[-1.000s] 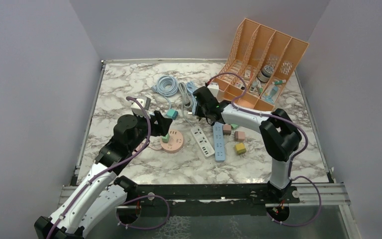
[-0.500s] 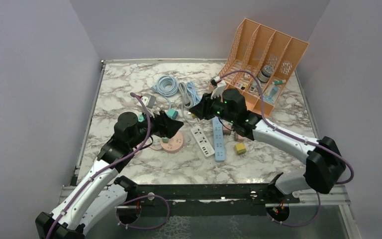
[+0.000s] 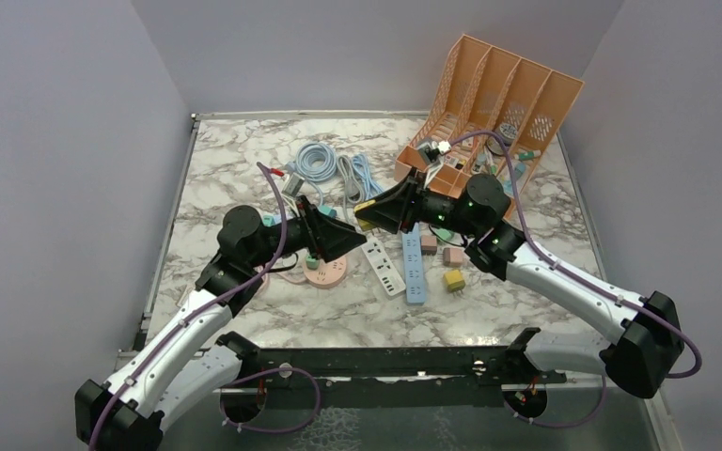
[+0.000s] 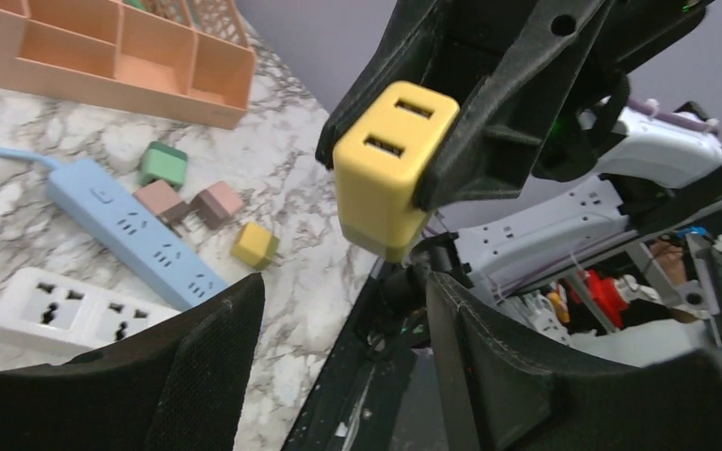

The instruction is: Insert the plug

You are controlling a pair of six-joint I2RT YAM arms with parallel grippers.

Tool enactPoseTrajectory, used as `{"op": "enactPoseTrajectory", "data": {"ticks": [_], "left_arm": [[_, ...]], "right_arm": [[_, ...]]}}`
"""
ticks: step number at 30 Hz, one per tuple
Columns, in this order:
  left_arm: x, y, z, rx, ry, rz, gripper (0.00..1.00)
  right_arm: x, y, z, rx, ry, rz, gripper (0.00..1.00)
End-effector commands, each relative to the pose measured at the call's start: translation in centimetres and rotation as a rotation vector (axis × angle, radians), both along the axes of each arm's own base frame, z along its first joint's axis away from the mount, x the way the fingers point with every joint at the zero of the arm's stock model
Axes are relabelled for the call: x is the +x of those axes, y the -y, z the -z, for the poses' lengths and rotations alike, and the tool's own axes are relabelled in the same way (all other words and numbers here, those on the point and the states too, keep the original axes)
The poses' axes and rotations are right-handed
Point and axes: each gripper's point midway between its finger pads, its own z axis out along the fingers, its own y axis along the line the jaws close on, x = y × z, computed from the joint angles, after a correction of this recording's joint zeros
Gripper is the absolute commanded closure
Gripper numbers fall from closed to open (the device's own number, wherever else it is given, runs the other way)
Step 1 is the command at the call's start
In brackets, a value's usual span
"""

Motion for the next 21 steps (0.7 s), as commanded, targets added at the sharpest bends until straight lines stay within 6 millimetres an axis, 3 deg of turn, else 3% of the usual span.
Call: {"op": "enactPoseTrajectory", "data": {"ticks": [1, 7, 10, 14, 18, 21], "left_arm": [[-1.5, 0.9, -2.8, -0.123, 0.037, 0.112, 0.36], [-2.3, 1.0, -4.1, -0.139, 0.066, 0.155, 0.43], [-1.9, 1.0, -3.8, -0.141, 0.051, 0.136, 0.53], [-1.6, 0.8, -4.0, -0.157, 0.045, 0.104, 0.65], [-1.7, 0.7, -4.5, -0.169, 0.066, 0.100, 0.68], [-1.7, 0.7, -4.4, -0.166, 0.072, 0.108, 0.85]], "right_arm": [[-3.2, -0.1, -1.7, 0.089, -0.028, -0.158, 0.88], [-4.5, -0.4, -2.2, 0.121, -0.050, -0.247, 0.88], [-5.3, -0.6, -2.4, 0.138, -0.056, -0.307, 0.88], [-5.6, -0.9, -2.2, 0.133, -0.067, -0.341, 0.88], [-5.3, -1.0, -1.6, 0.112, -0.084, -0.337, 0.83], [-5.4, -1.2, -1.2, 0.100, -0.095, -0.345, 0.75]]}}
